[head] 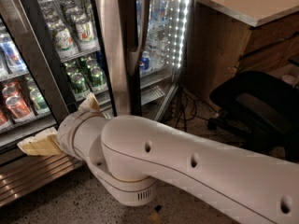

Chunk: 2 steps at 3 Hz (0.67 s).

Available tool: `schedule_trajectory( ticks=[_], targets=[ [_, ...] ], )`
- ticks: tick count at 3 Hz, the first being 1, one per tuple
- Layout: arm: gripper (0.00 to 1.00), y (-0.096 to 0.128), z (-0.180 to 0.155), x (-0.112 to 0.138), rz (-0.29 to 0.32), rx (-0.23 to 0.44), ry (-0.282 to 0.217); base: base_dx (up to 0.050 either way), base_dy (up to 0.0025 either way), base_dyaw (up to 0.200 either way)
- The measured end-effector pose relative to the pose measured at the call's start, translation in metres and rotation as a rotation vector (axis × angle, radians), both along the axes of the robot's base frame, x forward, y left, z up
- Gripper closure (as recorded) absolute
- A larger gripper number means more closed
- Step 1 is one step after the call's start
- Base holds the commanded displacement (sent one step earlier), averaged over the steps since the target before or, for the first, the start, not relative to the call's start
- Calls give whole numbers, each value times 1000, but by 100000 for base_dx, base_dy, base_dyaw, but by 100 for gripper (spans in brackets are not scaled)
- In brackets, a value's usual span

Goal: Open right fridge door

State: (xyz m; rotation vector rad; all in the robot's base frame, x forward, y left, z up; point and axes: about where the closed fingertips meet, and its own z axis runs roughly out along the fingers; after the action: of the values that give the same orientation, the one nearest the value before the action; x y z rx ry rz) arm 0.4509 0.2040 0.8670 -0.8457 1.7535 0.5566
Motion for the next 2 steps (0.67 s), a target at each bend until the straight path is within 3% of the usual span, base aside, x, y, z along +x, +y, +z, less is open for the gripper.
schedule_trajectory(
  ticks=[1,2],
  targets=[
    [0,0,0,0,0,0,0,0,0,0],
    [0,18,4,6,6,-13,-13,0,0,0]
  ],
)
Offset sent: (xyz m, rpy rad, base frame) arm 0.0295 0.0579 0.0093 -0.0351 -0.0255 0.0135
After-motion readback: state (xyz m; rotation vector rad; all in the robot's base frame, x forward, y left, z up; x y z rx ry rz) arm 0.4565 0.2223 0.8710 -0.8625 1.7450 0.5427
